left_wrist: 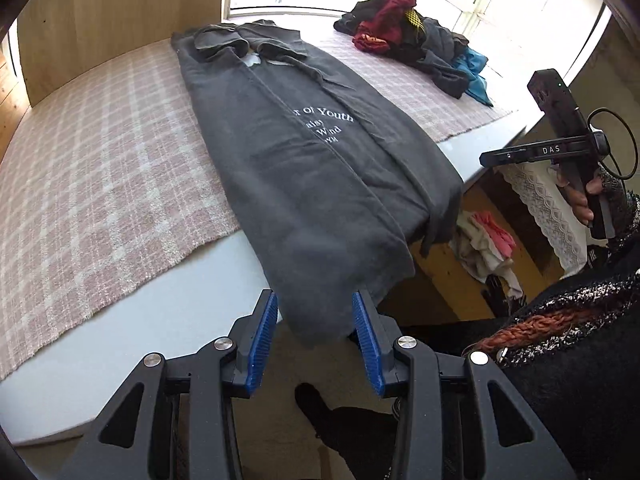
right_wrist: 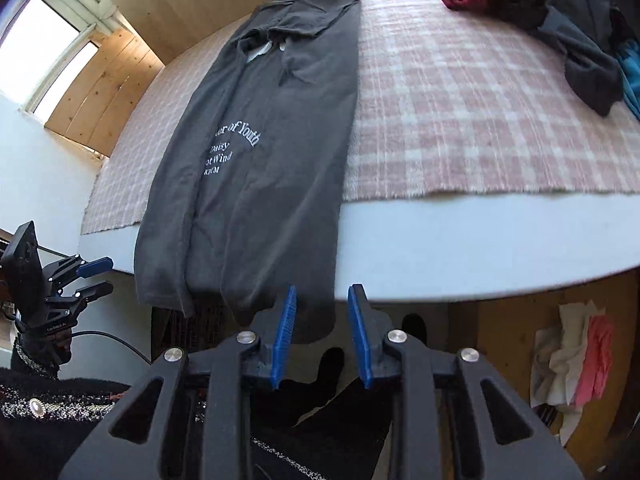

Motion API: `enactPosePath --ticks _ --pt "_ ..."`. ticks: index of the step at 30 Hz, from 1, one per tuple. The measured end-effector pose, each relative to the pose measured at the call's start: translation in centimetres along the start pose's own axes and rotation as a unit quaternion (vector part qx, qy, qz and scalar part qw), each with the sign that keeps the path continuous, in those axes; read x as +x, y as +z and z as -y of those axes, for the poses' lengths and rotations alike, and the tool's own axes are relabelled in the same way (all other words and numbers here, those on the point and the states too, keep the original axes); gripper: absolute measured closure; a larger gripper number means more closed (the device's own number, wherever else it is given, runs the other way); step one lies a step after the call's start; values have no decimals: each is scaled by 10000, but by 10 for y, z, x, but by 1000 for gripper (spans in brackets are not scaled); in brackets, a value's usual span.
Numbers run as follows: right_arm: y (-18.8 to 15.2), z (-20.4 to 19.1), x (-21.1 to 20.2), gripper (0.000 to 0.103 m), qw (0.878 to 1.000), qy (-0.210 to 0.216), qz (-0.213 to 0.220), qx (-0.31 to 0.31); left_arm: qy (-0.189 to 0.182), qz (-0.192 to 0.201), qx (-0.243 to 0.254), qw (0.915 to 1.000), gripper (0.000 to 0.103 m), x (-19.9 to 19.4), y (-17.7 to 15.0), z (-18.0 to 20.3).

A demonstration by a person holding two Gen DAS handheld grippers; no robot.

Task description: Fold clothes

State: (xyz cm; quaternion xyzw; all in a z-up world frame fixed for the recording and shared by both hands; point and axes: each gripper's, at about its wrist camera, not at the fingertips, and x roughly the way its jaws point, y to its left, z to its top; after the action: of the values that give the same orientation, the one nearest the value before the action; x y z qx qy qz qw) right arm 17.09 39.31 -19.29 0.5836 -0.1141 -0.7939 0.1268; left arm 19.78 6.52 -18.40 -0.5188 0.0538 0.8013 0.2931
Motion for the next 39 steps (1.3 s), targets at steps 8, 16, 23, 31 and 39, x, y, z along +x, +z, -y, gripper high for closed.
enactPosePath --ticks 8,16,23,31,39 --pt "-36 13 25 73 9988 -452 55 153 -370 172 740 9964 65 8 25 30" --pt "-20 17 -7 73 9980 -388 479 -126 -144 60 835 9964 65 52 100 82" --pt "66 26 -42 73 9904 -118 732 -1163 49 173 123 9998 65 83 78 112" --pt "176 12 -14 73 9492 -219 -63 -3137 950 462 -946 9899 65 105 44 134" --pt "236 -50 38 73 9015 -121 -669 -4275 1372 473 -1280 9811 65 124 45 135"
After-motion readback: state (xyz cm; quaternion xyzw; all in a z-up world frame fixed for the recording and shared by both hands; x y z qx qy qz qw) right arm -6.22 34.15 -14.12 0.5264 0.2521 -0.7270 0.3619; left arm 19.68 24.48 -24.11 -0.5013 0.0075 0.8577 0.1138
